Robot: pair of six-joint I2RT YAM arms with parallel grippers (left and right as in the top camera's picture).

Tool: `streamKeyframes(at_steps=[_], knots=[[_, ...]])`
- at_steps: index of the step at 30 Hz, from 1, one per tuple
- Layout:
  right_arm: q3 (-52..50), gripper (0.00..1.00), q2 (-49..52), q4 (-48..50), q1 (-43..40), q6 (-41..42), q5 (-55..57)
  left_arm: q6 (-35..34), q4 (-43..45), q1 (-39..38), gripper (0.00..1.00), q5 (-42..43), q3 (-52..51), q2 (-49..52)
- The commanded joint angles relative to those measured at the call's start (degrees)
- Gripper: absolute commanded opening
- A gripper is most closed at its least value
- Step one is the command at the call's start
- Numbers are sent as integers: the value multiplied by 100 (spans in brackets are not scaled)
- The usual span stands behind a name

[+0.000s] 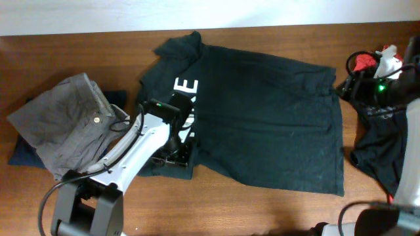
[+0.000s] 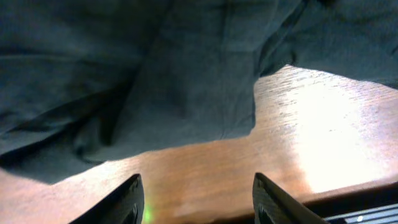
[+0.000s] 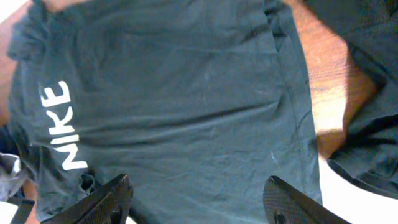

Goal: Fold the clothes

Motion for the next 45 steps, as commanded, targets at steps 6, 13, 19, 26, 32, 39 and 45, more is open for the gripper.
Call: streamKeyframes(at_steps=[6, 13, 19, 26, 32, 39, 45], knots=[[-22, 74, 155, -11, -17, 28, -74, -70, 675, -535, 59, -146, -588, 127], [-22, 74, 155, -9, -17, 13, -76, -68, 857, -732, 54, -660, -793, 614], [-22, 74, 155, -15, -17, 11, -76, -70, 1178, -782, 39, -916, -791, 872], [-22, 74, 155, -31, -17, 11, -74, -98, 765, -782, 1, -901, -649, 846], [-22, 78, 155, -28, -17, 11, -24, -109, -855, -780, 0, -953, 190, 555], [-26, 80, 232, -26, -17, 13, 337, -111, -1467, -573, 1, -1856, 997, 127], [-26, 80, 378, -28, -17, 13, 337, -9, -776, -39, 0, -2485, 1141, 122]])
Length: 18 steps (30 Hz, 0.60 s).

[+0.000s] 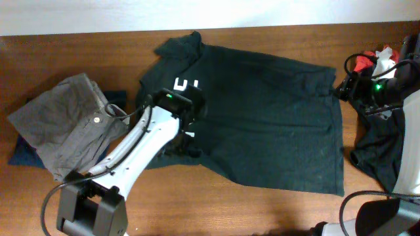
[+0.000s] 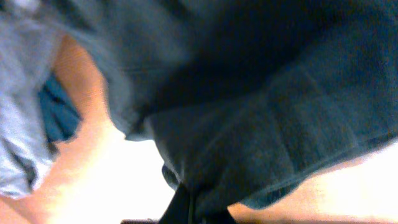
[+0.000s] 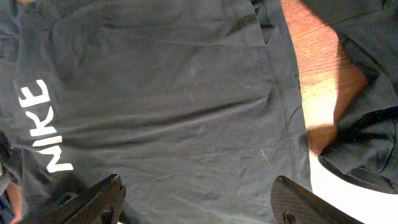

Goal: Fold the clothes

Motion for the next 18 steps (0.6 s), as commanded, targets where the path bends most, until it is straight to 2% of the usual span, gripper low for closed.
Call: streamKeyframes(at_steps=[1, 8, 18], knots=[[0, 80, 160, -17, -17, 20, 96, 111, 402, 341, 0, -511, 74, -50], [-94, 80, 505, -127, -17, 22, 96, 291, 1110, 686, 1, -332, 79, -50], [-1237, 80, 774, -256, -243, 42, 96, 291, 1209, 721, 0, -330, 291, -52]])
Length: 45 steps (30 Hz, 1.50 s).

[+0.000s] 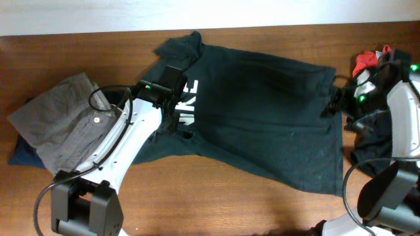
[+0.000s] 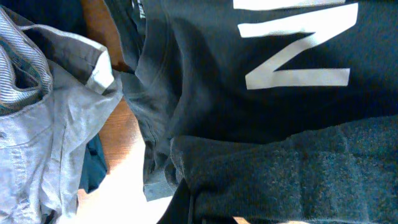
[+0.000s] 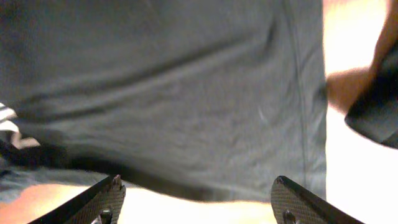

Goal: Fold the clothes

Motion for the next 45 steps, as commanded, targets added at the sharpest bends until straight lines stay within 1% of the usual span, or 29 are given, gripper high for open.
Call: streamKeyframes(at_steps=[1, 5, 9, 14, 17, 20, 26, 30, 34, 37, 39, 41, 43, 45], knots=[[-433, 80, 17, -59, -262, 37, 70, 94, 7, 35, 1, -81, 146, -50], [-1119, 79, 11, -151, -752, 170, 61, 94, -11, 35, 1, -81, 146, -52], [-1779, 78, -50, -17, -1228, 166, 48, 94, -11, 35, 1, -79, 146, -52], [-2299, 76, -295, 131, -1694, 170, 140, 101, -26, 37, 1, -81, 146, -52], [-2688, 77, -511, 396, -2059, 177, 308, 140, -55, 35, 0, -79, 146, -52], [-3099, 77, -651, 769, -2378, 188, 216, 138, -87, 35, 0, -79, 146, -52], [-3764, 77, -691, 1386, -2579, 192, 177, 140, -142, 37, 1, -81, 146, -52], [-4048, 75, -691, 1469, -2579, 420, 173, 138, -155, 35, 0, -81, 146, -50], [-4194, 67, -691, 1751, -2579, 588, 179, 138, -155, 37, 1, -81, 146, -50], [-4197, 58, -691, 1843, -2579, 614, 203, 140, -195, 37, 1, -83, 146, -50], [-4197, 55, -693, 1880, -2579, 649, 323, 140, -223, 35, 1, -83, 146, -52], [-4197, 48, -691, 1934, -2579, 656, 483, 140, -229, 37, 1, -85, 146, -50], [-4194, 37, -693, 1941, -2579, 691, 520, 140, -229, 37, 1, -85, 146, -52], [-4192, 23, -693, 1954, -2579, 691, 518, 140, -229, 37, 0, -83, 146, -50]])
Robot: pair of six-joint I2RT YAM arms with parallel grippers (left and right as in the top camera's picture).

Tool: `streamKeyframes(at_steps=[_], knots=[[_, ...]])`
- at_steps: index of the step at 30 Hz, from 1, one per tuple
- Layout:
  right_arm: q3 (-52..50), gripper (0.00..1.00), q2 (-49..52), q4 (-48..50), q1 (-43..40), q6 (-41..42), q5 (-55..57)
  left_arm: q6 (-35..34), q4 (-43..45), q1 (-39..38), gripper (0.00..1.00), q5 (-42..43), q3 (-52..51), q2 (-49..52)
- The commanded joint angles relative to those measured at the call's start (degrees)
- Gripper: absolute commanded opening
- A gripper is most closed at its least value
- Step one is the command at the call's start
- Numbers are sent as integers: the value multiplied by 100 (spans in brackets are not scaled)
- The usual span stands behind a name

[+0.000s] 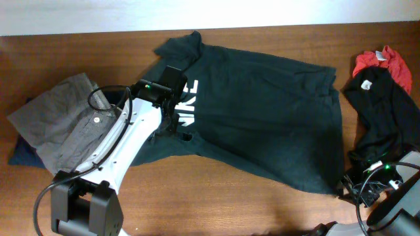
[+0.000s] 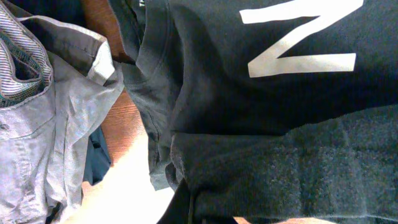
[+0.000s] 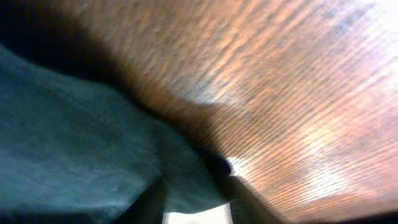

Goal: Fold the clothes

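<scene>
A dark Nike T-shirt (image 1: 262, 111) lies spread across the table, collar to the left. My left gripper (image 1: 176, 128) is over its left part, just below the white lettering (image 2: 298, 46). It (image 2: 193, 214) is shut on a bunched sleeve fold of the shirt. My right gripper (image 1: 348, 189) is low at the shirt's front right corner (image 3: 93, 143). In the blurred right wrist view the right gripper (image 3: 198, 202) has its fingers apart on either side of that corner, just above the wood.
A crumpled grey shirt (image 1: 65, 121) lies at the left on a dark blue garment (image 1: 20, 156). At the right are a black garment (image 1: 377, 111) and a red cloth (image 1: 377, 62). The table's front edge (image 1: 262, 223) is close to the right gripper.
My right arm has gone from the shirt's right edge down to its front right corner, low over the table, with its fingers closer together. The left gripper still holds the sleeve in the same place.
My left gripper was open at the shirt's front left sleeve, the right one open and high at the right. The left then shut on the sleeve and held it over the shirt by the lettering. The right came to the right edge, now the front corner.
</scene>
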Motion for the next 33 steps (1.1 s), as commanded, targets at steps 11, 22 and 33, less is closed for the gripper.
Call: streamKeyframes(at_steps=[11, 22, 33], knots=[[243, 4, -1202, -671, -17, -15, -518, 76, -485, 37, 1, -85, 428, -72], [555, 4, -1722, -219, -15, 186, -651, 772, 116, 66, 1, -260, 614, -52], [553, 4, -1397, 1355, -15, 186, -1725, 1716, 1399, 83, 1, -621, 614, -50]])
